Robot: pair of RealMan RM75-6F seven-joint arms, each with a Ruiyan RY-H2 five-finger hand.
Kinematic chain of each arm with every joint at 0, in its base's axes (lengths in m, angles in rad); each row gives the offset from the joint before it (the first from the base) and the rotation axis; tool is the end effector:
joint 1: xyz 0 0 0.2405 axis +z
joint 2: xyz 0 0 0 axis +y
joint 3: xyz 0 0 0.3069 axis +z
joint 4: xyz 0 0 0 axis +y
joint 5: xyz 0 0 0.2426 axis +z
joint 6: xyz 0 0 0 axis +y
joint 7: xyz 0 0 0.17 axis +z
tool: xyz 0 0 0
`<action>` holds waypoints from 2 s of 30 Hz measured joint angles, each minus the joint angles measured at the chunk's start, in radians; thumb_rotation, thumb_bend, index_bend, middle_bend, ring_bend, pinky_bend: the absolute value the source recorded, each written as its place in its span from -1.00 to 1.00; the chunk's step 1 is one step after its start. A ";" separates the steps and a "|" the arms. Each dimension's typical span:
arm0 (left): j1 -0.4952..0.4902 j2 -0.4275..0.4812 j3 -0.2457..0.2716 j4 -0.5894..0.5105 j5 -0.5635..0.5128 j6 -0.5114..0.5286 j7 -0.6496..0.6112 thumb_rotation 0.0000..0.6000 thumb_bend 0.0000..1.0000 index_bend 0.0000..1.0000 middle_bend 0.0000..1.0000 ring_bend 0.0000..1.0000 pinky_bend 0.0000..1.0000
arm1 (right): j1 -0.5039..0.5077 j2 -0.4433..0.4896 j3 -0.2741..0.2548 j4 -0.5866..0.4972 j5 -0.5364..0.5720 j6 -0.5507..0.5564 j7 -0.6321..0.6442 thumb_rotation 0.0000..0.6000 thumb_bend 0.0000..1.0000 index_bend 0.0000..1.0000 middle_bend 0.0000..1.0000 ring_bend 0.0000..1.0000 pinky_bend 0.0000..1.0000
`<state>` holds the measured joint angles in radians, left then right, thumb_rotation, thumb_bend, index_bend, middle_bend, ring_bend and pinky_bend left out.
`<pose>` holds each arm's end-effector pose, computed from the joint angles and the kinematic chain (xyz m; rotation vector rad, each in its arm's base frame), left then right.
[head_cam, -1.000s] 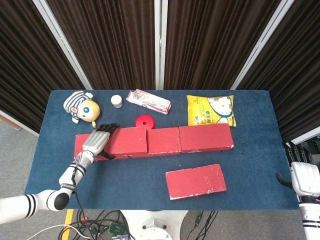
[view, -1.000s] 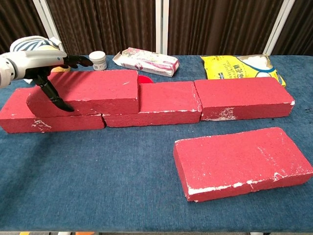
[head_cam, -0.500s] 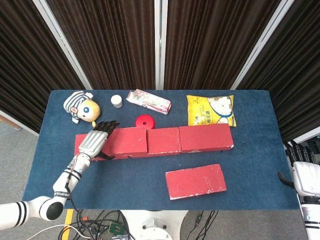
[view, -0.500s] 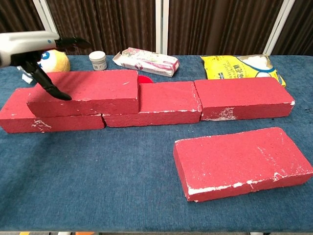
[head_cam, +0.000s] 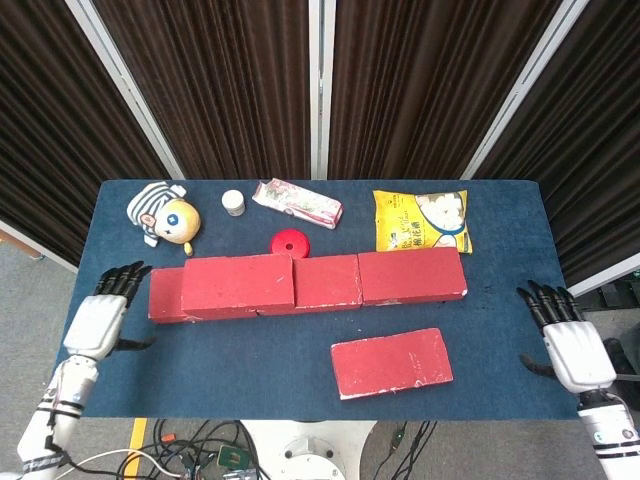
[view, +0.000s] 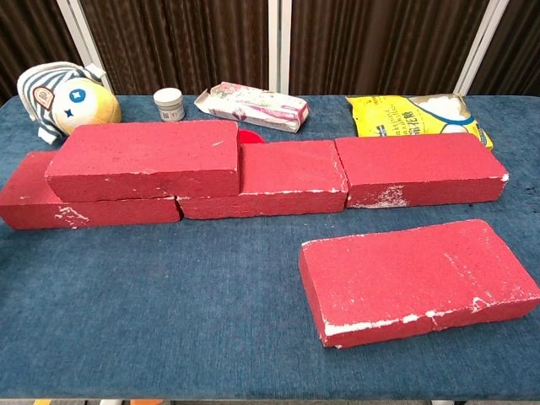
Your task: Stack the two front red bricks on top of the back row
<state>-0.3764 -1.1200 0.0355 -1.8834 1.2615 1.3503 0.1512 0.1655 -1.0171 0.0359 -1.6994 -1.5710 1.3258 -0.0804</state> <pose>-0.2871 0.2725 0.0992 -1.5200 -1.0987 -0.9205 -0.3409 -0.2343 0.1485 1.6243 -0.8604 0.8167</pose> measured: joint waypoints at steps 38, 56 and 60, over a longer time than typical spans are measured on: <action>0.183 0.043 0.027 0.138 0.143 -0.003 -0.221 1.00 -1.00 -0.93 -1.00 -1.00 -1.00 | 0.367 -0.247 -0.021 -0.097 0.274 -0.558 -0.275 1.00 -1.00 -1.00 -1.00 -1.00 -1.00; 0.196 0.042 0.003 0.144 0.150 -0.024 -0.230 1.00 -1.00 -0.93 -1.00 -1.00 -1.00 | 0.434 -0.292 -0.045 -0.065 0.353 -0.598 -0.260 1.00 -1.00 -1.00 -1.00 -1.00 -1.00; 0.199 0.039 -0.001 0.149 0.151 -0.027 -0.232 1.00 -1.00 -0.93 -1.00 -1.00 -1.00 | 0.443 -0.297 -0.054 -0.059 0.368 -0.603 -0.262 1.00 -1.00 -1.00 -1.00 -1.00 -1.00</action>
<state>-0.1769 -1.0809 0.0348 -1.7344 1.4126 1.3236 -0.0811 0.6090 -1.3140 -0.0184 -1.7580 -1.2028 0.7231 -0.3429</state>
